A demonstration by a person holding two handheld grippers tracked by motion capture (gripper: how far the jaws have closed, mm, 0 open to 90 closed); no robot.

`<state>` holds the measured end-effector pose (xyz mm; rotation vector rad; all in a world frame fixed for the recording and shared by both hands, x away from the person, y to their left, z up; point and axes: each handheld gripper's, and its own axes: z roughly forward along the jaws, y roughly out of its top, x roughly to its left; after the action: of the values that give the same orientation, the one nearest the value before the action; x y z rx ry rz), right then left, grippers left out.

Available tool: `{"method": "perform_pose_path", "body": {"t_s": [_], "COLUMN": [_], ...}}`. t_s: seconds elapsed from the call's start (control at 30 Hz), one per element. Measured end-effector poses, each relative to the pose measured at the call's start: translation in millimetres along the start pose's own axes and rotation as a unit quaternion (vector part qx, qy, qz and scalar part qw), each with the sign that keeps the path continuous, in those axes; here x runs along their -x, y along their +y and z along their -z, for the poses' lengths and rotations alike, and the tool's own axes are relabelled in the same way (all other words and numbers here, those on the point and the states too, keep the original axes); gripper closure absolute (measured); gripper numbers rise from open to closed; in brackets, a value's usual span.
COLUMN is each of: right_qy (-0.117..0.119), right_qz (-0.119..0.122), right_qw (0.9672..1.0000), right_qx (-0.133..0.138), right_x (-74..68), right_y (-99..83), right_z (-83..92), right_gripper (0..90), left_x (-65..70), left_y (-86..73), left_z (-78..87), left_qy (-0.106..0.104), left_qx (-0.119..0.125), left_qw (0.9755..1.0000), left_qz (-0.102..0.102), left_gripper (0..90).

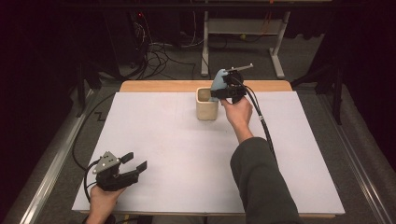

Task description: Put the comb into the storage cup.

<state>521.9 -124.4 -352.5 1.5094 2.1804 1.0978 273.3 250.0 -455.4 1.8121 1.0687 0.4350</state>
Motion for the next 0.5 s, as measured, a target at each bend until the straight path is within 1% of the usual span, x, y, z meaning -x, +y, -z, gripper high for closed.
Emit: {"method": "perform_pose_path", "body": {"t_s": [0.37, 0.5], "right_qy": [-0.005, 0.000], "right_qz": [0.000, -0.003], "right_qw": [1.0000, 1.0000], "right_qx": [-0.003, 0.004], "right_x": [3.3, 5.5], "right_y": [-2.0, -4.9], "right_z": [2.3, 3.4], "right_gripper": [47.8, 46.8], "left_x": [0.7, 1.1], "left_y": [0.2, 0.1], "left_z": [-0.8, -0.7], "left_qy": [0.000, 0.000], "left_qx": [-0.002, -0.002], "left_qw": [1.0000, 1.0000], "left_qz": [-0.001, -0.003], "left_gripper": [32.5, 32.6]}}
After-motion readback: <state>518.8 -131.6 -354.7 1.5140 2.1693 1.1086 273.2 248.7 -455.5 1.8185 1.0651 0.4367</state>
